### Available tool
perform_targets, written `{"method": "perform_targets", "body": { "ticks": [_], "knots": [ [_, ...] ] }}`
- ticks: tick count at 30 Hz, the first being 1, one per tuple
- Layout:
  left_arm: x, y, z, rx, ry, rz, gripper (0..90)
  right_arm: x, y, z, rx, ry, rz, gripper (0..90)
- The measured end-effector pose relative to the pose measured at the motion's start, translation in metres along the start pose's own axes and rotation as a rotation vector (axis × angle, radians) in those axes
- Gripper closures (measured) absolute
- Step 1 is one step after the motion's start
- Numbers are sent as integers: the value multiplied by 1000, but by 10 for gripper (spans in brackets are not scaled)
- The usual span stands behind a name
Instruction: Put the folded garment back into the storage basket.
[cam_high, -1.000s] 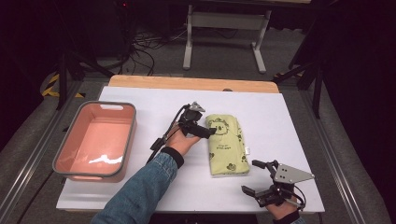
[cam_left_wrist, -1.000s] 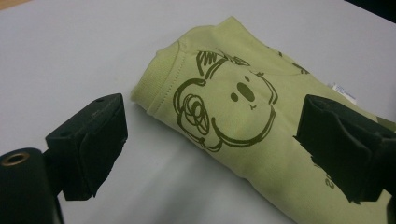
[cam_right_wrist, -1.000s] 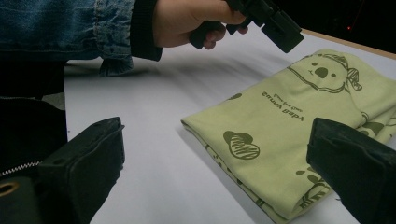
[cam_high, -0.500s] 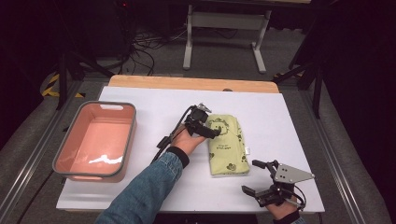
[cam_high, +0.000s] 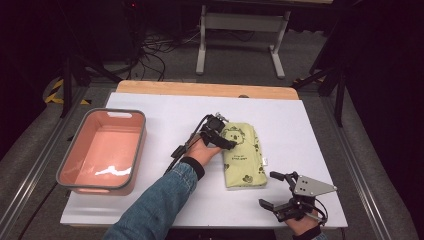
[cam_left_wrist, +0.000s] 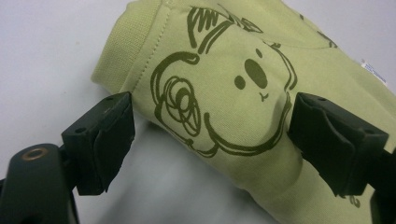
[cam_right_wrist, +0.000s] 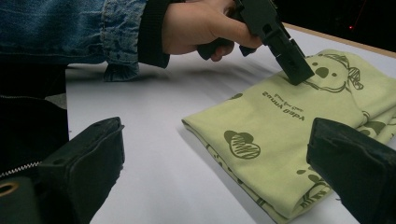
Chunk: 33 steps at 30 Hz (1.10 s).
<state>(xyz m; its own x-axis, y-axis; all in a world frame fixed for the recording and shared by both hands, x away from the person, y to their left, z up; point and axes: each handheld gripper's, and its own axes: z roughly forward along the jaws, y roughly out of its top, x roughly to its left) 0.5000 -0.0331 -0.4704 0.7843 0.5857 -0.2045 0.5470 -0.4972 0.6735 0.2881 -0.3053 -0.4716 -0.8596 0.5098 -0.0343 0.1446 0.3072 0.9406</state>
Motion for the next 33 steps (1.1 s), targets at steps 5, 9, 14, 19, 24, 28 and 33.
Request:
{"method": "perform_targets", "body": {
  "ticks": [5, 9, 14, 19, 24, 28, 33],
  "knots": [
    [2, -1, 2, 8, -10, -31, 149, 0, 0, 0, 0, 0, -1, 47],
    [6, -2, 5, 8, -32, -61, 147, 0, 0, 0, 1, 0, -1, 47],
    [5, -1, 6, 11, -27, -53, 159, 0, 0, 0, 0, 0, -1, 47],
    [-1, 0, 8, 22, -22, -40, 203, 0, 0, 0, -1, 1, -1, 47],
    [-6, 2, 10, 37, -15, -17, 277, 0, 0, 0, -2, 1, -1, 47],
    [-7, 3, 11, 42, -36, -21, 345, 0, 0, 0, -2, 1, -1, 47],
    [-9, 4, 12, 45, -60, -20, 440, 1, 0, 0, -2, 2, -2, 47]
  ]
}}
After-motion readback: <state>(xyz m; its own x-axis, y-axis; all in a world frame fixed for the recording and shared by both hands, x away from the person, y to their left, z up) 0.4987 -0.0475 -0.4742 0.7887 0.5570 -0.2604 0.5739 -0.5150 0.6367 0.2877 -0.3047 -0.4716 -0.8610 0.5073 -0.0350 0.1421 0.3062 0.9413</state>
